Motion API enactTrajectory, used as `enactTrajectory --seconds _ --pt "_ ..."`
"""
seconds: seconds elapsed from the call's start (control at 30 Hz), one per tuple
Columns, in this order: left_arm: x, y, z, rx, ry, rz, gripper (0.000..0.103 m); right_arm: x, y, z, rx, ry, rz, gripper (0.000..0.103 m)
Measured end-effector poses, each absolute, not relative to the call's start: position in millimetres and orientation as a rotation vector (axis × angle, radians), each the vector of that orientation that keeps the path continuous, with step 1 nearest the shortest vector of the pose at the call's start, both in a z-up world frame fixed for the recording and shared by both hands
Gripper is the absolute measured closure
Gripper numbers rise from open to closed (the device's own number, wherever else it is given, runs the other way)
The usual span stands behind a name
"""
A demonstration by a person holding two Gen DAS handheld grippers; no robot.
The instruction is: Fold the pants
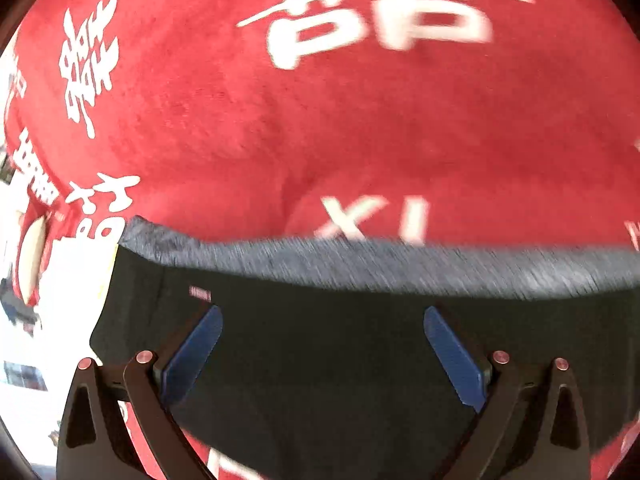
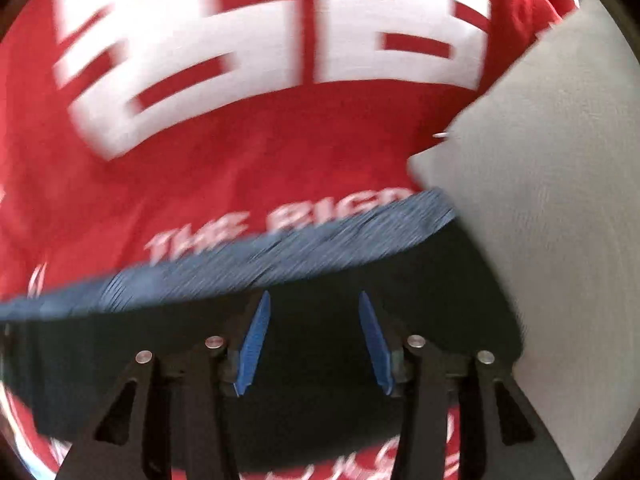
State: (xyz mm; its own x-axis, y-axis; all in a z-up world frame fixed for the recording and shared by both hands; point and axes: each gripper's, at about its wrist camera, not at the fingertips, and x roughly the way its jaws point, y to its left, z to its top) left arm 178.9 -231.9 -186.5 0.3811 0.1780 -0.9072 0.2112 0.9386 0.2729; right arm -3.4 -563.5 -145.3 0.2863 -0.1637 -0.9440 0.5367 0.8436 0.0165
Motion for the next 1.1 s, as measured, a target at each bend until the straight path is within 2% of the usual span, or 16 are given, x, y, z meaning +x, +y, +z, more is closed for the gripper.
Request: enactTrajectory --seconds 0.17,0.37,0.63,0.73,0.8,1.1 --pt "206.8 -225.2 -227.1 0.405 1.219 0.043 0.001 -10.6 -504.6 -156.1 0.281 1.242 -0.387 0.047" --pt "211.2 -206.2 -222.7 0.352 1.248 0.056 0.001 -40.3 -497.8 -163.3 0.27 1.25 -0.391 0.042" --pt "155.9 -191.0 -189.7 0.379 1.288 -0.067 0.001 -63.2 -503.9 -143.6 0.363 1.277 -0.449 0.041" --pt "124.0 -194.6 -181.6 0.403 1.31 -0.142 0.001 -85.5 -495.7 -137.3 0.424 1.293 -0.458 0.035" --pt "99.9 -202.5 -176.4 0.428 1.317 -0.2 0.001 -94.8 -491.9 -130.1 0.466 1.298 -0.464 0.035" --pt "33.1 -248.8 -168.7 0.483 1.36 -0.406 0.001 -144.5 -468.1 -155.7 0.65 1.299 -0.511 0.035"
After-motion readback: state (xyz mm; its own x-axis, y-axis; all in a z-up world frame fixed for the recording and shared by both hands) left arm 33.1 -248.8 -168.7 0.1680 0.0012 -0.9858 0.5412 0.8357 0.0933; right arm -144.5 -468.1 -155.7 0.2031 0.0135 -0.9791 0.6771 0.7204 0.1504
